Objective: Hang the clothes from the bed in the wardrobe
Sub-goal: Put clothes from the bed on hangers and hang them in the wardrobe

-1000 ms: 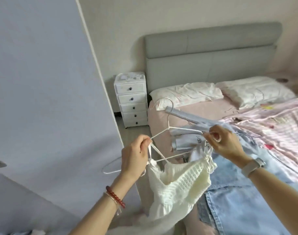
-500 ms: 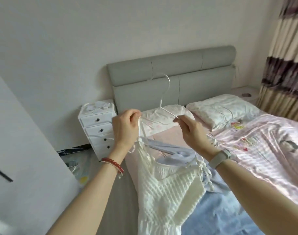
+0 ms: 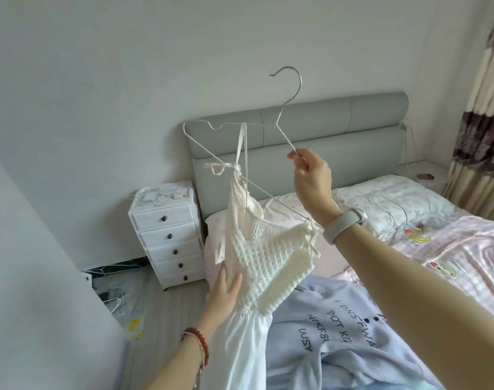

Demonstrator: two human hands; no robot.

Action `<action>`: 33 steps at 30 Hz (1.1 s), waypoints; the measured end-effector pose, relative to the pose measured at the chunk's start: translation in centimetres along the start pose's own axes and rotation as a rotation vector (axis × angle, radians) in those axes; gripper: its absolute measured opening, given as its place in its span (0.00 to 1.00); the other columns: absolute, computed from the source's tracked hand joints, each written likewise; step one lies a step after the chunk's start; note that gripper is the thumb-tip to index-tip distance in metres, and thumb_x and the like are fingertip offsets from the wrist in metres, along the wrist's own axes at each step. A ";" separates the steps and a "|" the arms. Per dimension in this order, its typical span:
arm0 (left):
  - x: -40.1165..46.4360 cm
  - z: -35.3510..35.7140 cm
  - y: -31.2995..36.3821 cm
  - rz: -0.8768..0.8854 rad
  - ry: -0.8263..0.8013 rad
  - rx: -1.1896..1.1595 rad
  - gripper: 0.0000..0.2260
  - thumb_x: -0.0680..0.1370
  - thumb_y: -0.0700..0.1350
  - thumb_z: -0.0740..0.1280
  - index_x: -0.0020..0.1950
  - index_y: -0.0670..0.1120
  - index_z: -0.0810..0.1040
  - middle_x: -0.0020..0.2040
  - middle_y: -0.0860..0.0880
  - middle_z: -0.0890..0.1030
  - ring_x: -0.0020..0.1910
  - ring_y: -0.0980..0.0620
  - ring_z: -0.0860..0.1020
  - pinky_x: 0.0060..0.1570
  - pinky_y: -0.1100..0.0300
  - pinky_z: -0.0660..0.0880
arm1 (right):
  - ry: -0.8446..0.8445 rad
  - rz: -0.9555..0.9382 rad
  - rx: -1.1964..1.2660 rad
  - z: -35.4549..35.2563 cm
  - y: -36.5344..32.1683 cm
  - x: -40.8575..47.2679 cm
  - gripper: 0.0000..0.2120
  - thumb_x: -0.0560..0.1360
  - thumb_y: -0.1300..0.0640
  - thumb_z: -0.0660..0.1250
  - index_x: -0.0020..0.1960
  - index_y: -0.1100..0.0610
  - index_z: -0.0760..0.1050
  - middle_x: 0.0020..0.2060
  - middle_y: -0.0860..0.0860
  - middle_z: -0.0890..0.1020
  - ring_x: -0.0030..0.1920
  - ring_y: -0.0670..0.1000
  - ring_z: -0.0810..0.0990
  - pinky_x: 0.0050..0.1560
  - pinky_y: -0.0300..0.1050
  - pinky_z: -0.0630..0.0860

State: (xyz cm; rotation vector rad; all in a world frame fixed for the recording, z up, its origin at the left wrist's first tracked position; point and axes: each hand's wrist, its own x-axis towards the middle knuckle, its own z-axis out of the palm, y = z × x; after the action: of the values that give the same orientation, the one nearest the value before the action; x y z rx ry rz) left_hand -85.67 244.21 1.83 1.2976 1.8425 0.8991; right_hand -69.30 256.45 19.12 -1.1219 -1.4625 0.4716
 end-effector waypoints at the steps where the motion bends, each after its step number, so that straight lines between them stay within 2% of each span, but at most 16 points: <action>1: 1.4 0.7 -0.8 -0.008 -0.016 -0.006 0.23 0.80 0.53 0.55 0.72 0.43 0.61 0.68 0.48 0.68 0.67 0.48 0.68 0.64 0.55 0.65 | -0.005 -0.002 -0.009 0.1 0.8 0.5 0.12 0.77 0.61 0.57 0.48 0.54 0.78 0.24 0.41 0.69 0.29 0.47 0.68 0.35 0.43 0.60; 2: 2.6 1.1 -1.1 -0.008 -0.001 0.010 0.15 0.81 0.51 0.56 0.62 0.44 0.70 0.56 0.46 0.77 0.54 0.48 0.76 0.51 0.58 0.70 | -0.010 -0.001 -0.016 0.0 1.7 0.9 0.12 0.77 0.61 0.57 0.48 0.54 0.78 0.23 0.41 0.68 0.27 0.44 0.66 0.34 0.43 0.60; 3: 3.6 1.2 -1.2 0.002 0.013 0.041 0.09 0.81 0.50 0.56 0.53 0.46 0.72 0.43 0.47 0.77 0.41 0.50 0.77 0.40 0.60 0.68 | -0.010 0.012 -0.022 -0.3 2.8 1.2 0.12 0.77 0.62 0.57 0.47 0.54 0.78 0.23 0.41 0.68 0.26 0.42 0.65 0.32 0.42 0.60; 4: 4.5 1.2 -1.3 0.010 0.026 0.066 0.06 0.81 0.49 0.56 0.49 0.48 0.70 0.36 0.49 0.74 0.34 0.52 0.73 0.34 0.60 0.65 | 0.003 0.037 -0.029 -0.8 4.0 1.3 0.11 0.77 0.62 0.57 0.47 0.54 0.78 0.24 0.41 0.69 0.26 0.42 0.65 0.31 0.41 0.61; 6: 6.1 0.5 -1.9 0.025 0.056 0.027 0.07 0.81 0.48 0.56 0.52 0.46 0.70 0.41 0.49 0.74 0.39 0.52 0.72 0.35 0.58 0.64 | 0.052 0.101 -0.063 -2.1 6.5 1.5 0.11 0.77 0.62 0.57 0.47 0.56 0.78 0.27 0.42 0.73 0.26 0.41 0.67 0.32 0.41 0.63; 8: 7.7 -0.7 -2.9 0.021 0.103 -0.026 0.11 0.81 0.48 0.56 0.53 0.42 0.72 0.48 0.45 0.77 0.47 0.47 0.75 0.44 0.55 0.69 | 0.085 0.159 -0.112 -3.5 9.2 1.2 0.10 0.76 0.62 0.58 0.47 0.58 0.78 0.29 0.43 0.73 0.29 0.42 0.68 0.35 0.40 0.63; 10: 9.0 -2.4 -3.4 -0.029 0.141 -0.115 0.12 0.81 0.48 0.57 0.54 0.41 0.74 0.51 0.43 0.78 0.53 0.42 0.76 0.53 0.50 0.71 | 0.096 0.221 -0.153 -4.2 11.6 0.4 0.10 0.76 0.61 0.59 0.46 0.59 0.79 0.28 0.43 0.72 0.30 0.46 0.69 0.35 0.40 0.63; 13: 10.9 -4.2 -2.8 -0.113 0.266 -0.287 0.16 0.81 0.49 0.57 0.62 0.40 0.72 0.57 0.43 0.75 0.60 0.42 0.73 0.59 0.51 0.68 | 0.085 0.303 -0.139 -2.9 13.7 -0.5 0.10 0.76 0.61 0.59 0.48 0.59 0.80 0.32 0.49 0.76 0.33 0.48 0.71 0.35 0.42 0.65; 15: 12.4 -5.1 -1.9 -0.136 0.362 -0.340 0.18 0.81 0.50 0.57 0.62 0.37 0.71 0.59 0.37 0.75 0.57 0.40 0.74 0.55 0.51 0.69 | 0.089 0.326 -0.077 -1.2 14.0 0.0 0.10 0.76 0.62 0.59 0.50 0.59 0.80 0.38 0.53 0.78 0.39 0.51 0.74 0.41 0.44 0.68; 16: 13.2 -5.6 -1.0 -0.133 0.399 -0.383 0.18 0.80 0.50 0.57 0.59 0.36 0.72 0.55 0.36 0.76 0.52 0.40 0.74 0.50 0.51 0.70 | 0.097 0.336 -0.043 -0.4 13.9 0.7 0.10 0.77 0.61 0.59 0.50 0.59 0.80 0.39 0.54 0.78 0.40 0.52 0.74 0.43 0.46 0.69; 17: 14.1 -6.0 0.3 -0.119 0.430 -0.435 0.15 0.80 0.50 0.57 0.53 0.37 0.73 0.48 0.37 0.76 0.46 0.43 0.73 0.44 0.54 0.69 | 0.110 0.345 -0.011 0.4 13.8 1.6 0.11 0.77 0.61 0.59 0.50 0.58 0.79 0.36 0.53 0.78 0.38 0.52 0.74 0.41 0.46 0.70; 19: 16.3 -6.4 3.3 -0.094 0.495 -0.508 0.11 0.80 0.49 0.58 0.41 0.44 0.70 0.37 0.46 0.70 0.37 0.47 0.68 0.38 0.58 0.65 | 0.137 0.348 0.047 1.6 13.7 3.8 0.11 0.77 0.61 0.57 0.49 0.55 0.79 0.30 0.47 0.73 0.31 0.47 0.70 0.35 0.42 0.66; 21: 18.6 -6.3 6.3 -0.047 0.550 -0.535 0.13 0.80 0.48 0.57 0.35 0.50 0.65 0.34 0.50 0.66 0.32 0.50 0.65 0.34 0.58 0.63 | 0.149 0.351 0.079 2.4 14.1 6.0 0.11 0.77 0.62 0.56 0.48 0.54 0.77 0.27 0.45 0.69 0.28 0.46 0.66 0.30 0.38 0.62; 23: 20.9 -5.2 8.5 0.008 0.569 -0.534 0.14 0.80 0.47 0.57 0.34 0.48 0.64 0.32 0.49 0.63 0.29 0.51 0.61 0.30 0.58 0.59 | 0.152 0.351 0.092 2.8 15.5 7.8 0.11 0.77 0.63 0.56 0.49 0.56 0.78 0.27 0.45 0.68 0.27 0.46 0.65 0.29 0.38 0.61; 27: 25.7 -0.3 10.2 0.049 0.513 -0.489 0.14 0.80 0.46 0.57 0.35 0.45 0.63 0.32 0.49 0.62 0.29 0.51 0.60 0.31 0.57 0.58 | 0.146 0.374 0.025 2.2 20.4 9.3 0.11 0.78 0.62 0.57 0.51 0.59 0.78 0.29 0.43 0.69 0.30 0.42 0.65 0.33 0.38 0.61; 33: 32.1 7.7 12.3 0.091 0.378 -0.452 0.15 0.79 0.42 0.57 0.33 0.47 0.59 0.31 0.49 0.62 0.30 0.52 0.60 0.36 0.59 0.59 | 0.176 0.441 -0.080 -1.5 28.0 10.6 0.11 0.79 0.62 0.56 0.49 0.62 0.77 0.26 0.47 0.69 0.27 0.45 0.64 0.30 0.40 0.60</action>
State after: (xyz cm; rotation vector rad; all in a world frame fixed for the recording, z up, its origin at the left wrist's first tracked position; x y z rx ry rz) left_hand -81.51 279.14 3.51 0.9777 1.7144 1.5919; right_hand -56.28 277.63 2.43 -1.5200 -1.0866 0.6051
